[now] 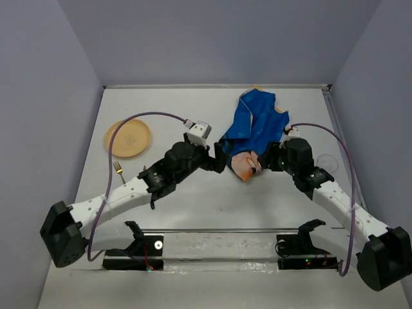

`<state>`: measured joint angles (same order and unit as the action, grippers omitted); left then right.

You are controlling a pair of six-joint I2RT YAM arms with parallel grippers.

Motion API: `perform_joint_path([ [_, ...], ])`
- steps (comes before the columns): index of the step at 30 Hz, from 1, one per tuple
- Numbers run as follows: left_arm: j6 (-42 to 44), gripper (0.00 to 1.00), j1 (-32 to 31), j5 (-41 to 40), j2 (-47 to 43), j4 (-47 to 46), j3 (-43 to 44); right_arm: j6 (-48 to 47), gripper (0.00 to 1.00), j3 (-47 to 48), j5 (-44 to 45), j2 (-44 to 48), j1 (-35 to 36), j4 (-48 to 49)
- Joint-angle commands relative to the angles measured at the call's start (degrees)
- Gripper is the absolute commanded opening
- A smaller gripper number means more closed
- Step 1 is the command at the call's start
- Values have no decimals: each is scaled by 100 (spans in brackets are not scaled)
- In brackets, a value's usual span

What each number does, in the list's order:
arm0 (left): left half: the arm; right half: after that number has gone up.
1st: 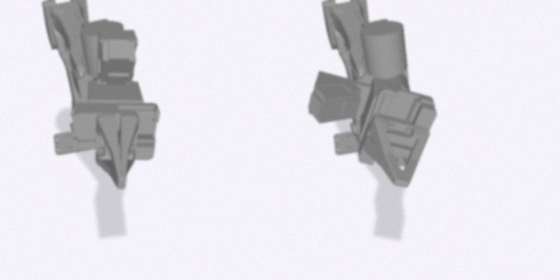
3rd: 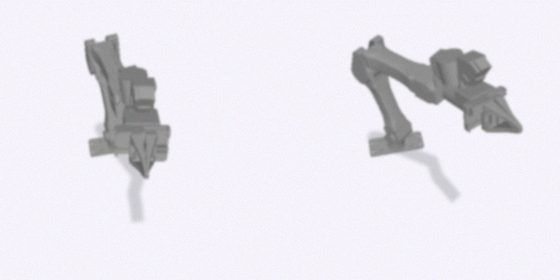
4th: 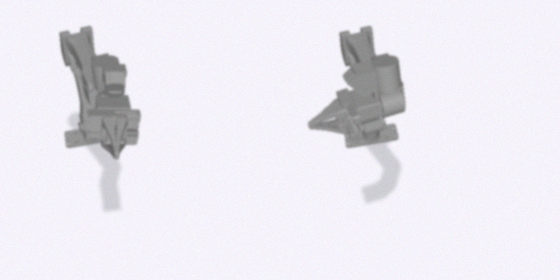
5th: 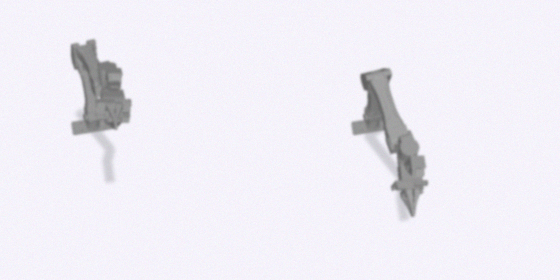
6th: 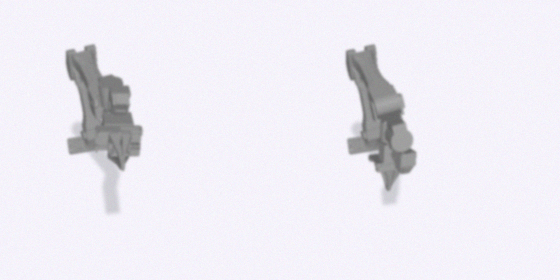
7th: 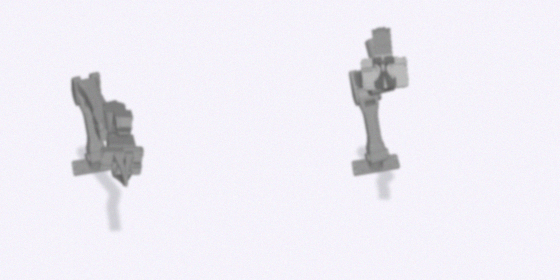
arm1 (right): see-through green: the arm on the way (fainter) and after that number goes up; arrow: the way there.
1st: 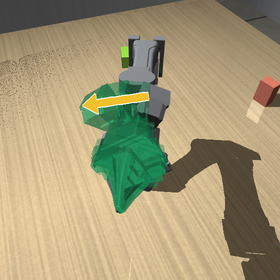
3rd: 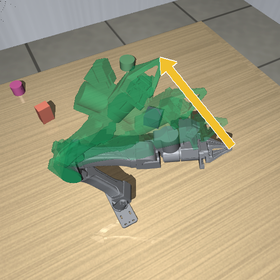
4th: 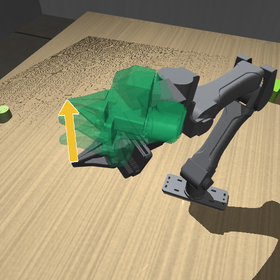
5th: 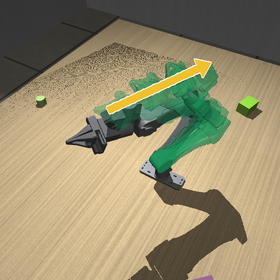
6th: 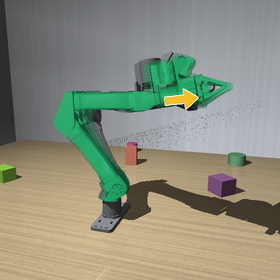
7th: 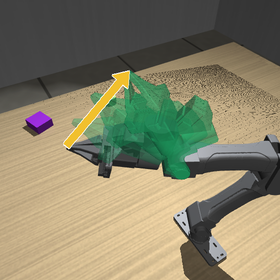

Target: Set the dinner table for one person

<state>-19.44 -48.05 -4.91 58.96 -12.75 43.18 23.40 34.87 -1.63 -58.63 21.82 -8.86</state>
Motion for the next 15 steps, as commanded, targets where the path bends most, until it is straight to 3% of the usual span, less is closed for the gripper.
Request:
perform_joint_path([
  [1,782,99,-442,-1608,1157,-288,778,454,31,11,707,589,-37,-151],
  [5,1624,99,-468,-1820,2328,-517,1331,648,3,-103,1129,985,-38,-274],
  [7,1917,99,-477,-1821,2926,-526,1735,596,3,-112,1270,1117,-38,-361],
  [10,2637,72,-477,-1663,3428,-632,2027,535,3,-147,1349,1196,-38,-450],
  [15,3305,54,-468,-1171,4552,-413,3098,587,3,-305,1192,1337,-38,-467],
])
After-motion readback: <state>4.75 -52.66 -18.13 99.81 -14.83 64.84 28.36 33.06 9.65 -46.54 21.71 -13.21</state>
